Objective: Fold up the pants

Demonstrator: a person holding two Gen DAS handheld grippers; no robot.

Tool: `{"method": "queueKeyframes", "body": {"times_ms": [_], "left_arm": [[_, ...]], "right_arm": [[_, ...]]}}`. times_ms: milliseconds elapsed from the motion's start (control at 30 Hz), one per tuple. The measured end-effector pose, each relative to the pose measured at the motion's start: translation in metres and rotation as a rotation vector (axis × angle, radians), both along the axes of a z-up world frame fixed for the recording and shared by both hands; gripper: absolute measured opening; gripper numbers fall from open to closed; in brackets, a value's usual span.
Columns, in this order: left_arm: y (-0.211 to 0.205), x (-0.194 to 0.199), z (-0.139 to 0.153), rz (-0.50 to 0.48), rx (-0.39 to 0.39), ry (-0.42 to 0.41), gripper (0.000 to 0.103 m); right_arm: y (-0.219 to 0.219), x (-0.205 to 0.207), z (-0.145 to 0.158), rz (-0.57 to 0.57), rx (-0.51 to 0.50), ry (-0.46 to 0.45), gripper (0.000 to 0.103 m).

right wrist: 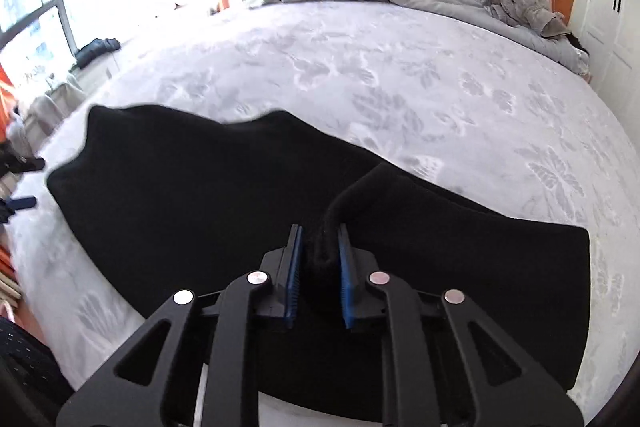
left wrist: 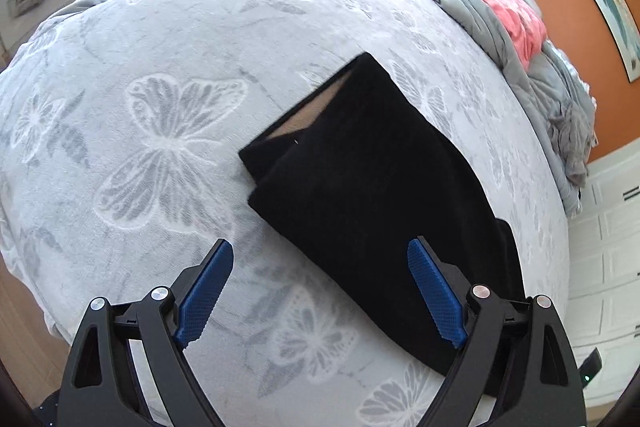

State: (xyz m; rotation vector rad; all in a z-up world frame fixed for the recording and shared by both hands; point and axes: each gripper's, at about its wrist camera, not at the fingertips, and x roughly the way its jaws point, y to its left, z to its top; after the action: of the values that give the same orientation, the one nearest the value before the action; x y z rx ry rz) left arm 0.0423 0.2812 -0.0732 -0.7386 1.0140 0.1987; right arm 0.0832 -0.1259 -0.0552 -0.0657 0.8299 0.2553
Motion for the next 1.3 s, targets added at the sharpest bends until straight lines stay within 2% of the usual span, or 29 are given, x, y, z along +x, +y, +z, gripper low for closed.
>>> {"method": "queueKeyframes", "body": {"times_ms": [33, 67, 133, 167, 233, 300, 367, 433, 467, 500, 533, 567, 600, 667, 733, 767, 833, 867, 933, 967, 1033, 1100, 1200, 1233, 1267, 1300], "left_arm": [[0.003, 0.0, -0.001, 0.017, 0.001, 0.001, 0.086], [0.006, 0.001, -0.002, 0.029, -0.001, 0.003, 0.086], [0.007, 0.006, -0.01, 0.027, -0.016, 0.02, 0.086], [0.008, 0.009, -0.016, 0.022, -0.036, 0.029, 0.086], [0.011, 0.013, -0.029, 0.036, -0.116, 0.033, 0.086], [0.014, 0.017, -0.042, 0.069, -0.18, 0.038, 0.087], [0.016, 0.02, -0.041, 0.111, -0.163, -0.013, 0.091], [0.013, 0.025, -0.039, 0.119, -0.126, -0.054, 0.091], [0.009, 0.028, -0.039, 0.114, -0.105, -0.067, 0.089], [0.006, 0.03, -0.038, 0.117, -0.083, -0.077, 0.086], [0.002, 0.033, -0.037, 0.108, -0.066, -0.086, 0.061], [-0.002, 0.036, -0.037, 0.104, -0.042, -0.072, 0.027], [-0.007, 0.037, -0.033, 0.108, -0.008, -0.07, 0.015], [-0.022, 0.032, -0.012, 0.115, 0.051, -0.132, 0.011], [-0.049, 0.029, 0.023, 0.044, 0.098, -0.237, 0.011], [-0.063, 0.027, 0.039, 0.01, 0.111, -0.284, 0.011], [-0.083, 0.022, 0.058, -0.054, 0.088, -0.343, 0.011], [-0.088, 0.021, 0.062, -0.073, 0.074, -0.355, 0.011], [-0.093, 0.02, 0.063, -0.09, 0.05, -0.36, 0.011], [-0.093, 0.022, 0.062, -0.085, 0.047, -0.352, 0.011], [-0.09, 0.027, 0.061, -0.072, 0.053, -0.343, 0.011], [-0.088, 0.033, 0.059, -0.067, 0.064, -0.328, 0.011], [-0.085, 0.034, 0.055, -0.054, 0.066, -0.309, 0.011], [-0.083, 0.034, 0.053, -0.049, 0.063, -0.303, 0.011], [-0.081, 0.035, 0.052, -0.045, 0.059, -0.297, 0.011], [-0.079, 0.035, 0.051, -0.034, 0.06, -0.289, 0.011]], "right_arm": [[0.005, 0.002, 0.0, 0.018, 0.032, 0.009, 0.016], [0.015, 0.006, -0.008, 0.041, 0.038, 0.047, 0.021], [0.028, 0.019, -0.043, 0.053, -0.01, 0.158, 0.03], [0.03, 0.019, -0.048, 0.033, -0.029, 0.141, 0.031], [0.031, 0.014, -0.035, 0.043, -0.006, 0.12, 0.042], [0.016, 0.008, -0.007, 0.042, 0.065, 0.067, 0.051], [-0.008, -0.001, 0.013, -0.017, 0.073, -0.002, 0.077], [-0.038, -0.007, 0.024, -0.096, 0.077, -0.042, 0.083], [-0.051, -0.008, 0.026, -0.129, 0.087, -0.034, 0.083], [-0.064, -0.006, 0.027, -0.161, 0.104, -0.02, 0.083], [-0.075, -0.005, 0.028, -0.188, 0.126, -0.009, 0.083], [-0.087, -0.005, 0.028, -0.211, 0.145, -0.003, 0.083], [-0.096, -0.005, 0.028, -0.23, 0.153, 0.002, 0.083], [-0.107, -0.006, 0.029, -0.246, 0.139, 0.006, 0.083], [-0.114, -0.008, 0.034, -0.243, 0.088, -0.005, 0.084], [-0.12, -0.01, 0.034, -0.25, 0.04, -0.012, 0.087], [-0.146, -0.01, 0.034, -0.315, -0.061, -0.02, 0.091], [-0.166, -0.008, 0.03, -0.353, -0.076, 0.001, 0.092], [-0.209, -0.009, 0.016, -0.423, -0.038, 0.067, 0.092], [-0.23, -0.012, 0.006, -0.445, 0.007, 0.105, 0.092], [-0.258, -0.017, -0.02, -0.421, 0.16, 0.214, 0.092], [-0.27, -0.022, -0.04, -0.393, 0.32, 0.284, 0.092], [-0.258, -0.018, -0.054, -0.317, 0.404, 0.32, 0.092], [-0.251, -0.016, -0.057, -0.3, 0.403, 0.325, 0.086], [-0.241, -0.015, -0.059, -0.287, 0.392, 0.318, 0.049], [-0.23, -0.013, -0.06, -0.264, 0.39, 0.314, 0.035]]}}
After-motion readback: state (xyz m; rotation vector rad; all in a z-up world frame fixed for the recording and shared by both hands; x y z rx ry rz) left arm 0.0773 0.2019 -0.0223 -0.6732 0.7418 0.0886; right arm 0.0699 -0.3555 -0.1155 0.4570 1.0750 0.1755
